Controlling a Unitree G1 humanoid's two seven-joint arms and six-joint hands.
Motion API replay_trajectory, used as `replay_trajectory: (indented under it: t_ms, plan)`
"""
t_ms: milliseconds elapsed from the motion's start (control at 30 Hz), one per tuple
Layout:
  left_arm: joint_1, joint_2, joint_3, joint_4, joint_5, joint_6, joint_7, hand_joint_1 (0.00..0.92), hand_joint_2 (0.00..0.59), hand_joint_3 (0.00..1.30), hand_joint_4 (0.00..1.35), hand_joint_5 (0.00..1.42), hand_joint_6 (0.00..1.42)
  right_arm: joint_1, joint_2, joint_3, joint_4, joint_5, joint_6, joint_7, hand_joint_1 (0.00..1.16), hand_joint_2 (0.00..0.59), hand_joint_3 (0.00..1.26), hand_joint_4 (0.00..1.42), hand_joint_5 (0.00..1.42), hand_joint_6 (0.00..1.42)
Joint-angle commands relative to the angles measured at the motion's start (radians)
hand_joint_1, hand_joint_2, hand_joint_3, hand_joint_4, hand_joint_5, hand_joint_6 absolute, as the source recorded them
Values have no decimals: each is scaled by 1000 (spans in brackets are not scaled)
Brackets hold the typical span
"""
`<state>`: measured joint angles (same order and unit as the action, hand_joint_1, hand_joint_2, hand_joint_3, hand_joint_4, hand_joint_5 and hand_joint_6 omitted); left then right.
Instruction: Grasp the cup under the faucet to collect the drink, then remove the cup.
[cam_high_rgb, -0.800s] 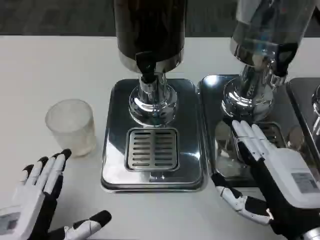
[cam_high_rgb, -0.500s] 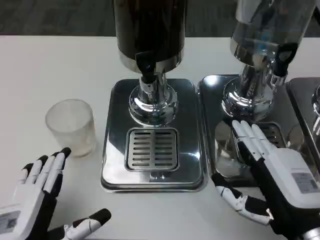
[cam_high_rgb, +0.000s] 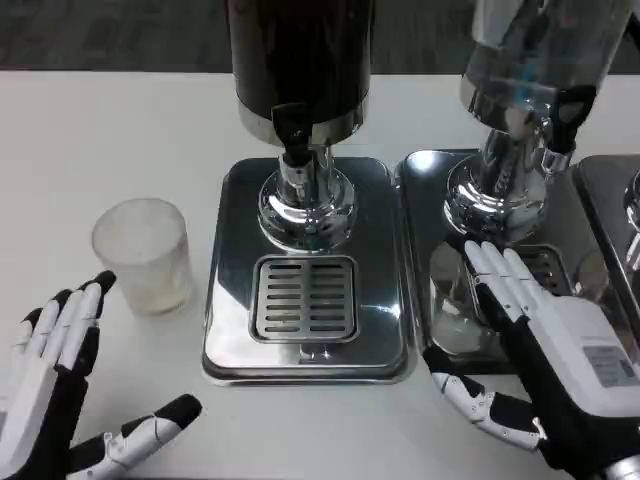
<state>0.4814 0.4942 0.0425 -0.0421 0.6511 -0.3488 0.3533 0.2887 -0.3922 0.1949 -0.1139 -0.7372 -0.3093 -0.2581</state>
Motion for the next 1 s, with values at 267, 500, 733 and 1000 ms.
replay_trajectory:
  t_ms: [267,500,733,1000]
  plan:
    - [-97,12,36,74,-97,-27,-50,0,33,0,0,0,30,14,11,-3,-11,-3,5,-4,508,369,15,0,0,168]
    - [-186,22,37,135,-135,-18,-104,0,28,0,0,0,60,26,13,-7,-25,-5,8,-5,507,369,15,0,0,174]
    - [-281,29,31,221,-160,-11,-151,0,26,0,0,0,63,28,18,-7,-44,-8,13,0,507,369,15,0,0,176]
    - [-378,30,26,318,-179,-5,-165,0,24,0,0,0,73,44,21,-16,-59,-8,18,3,507,369,15,0,0,176]
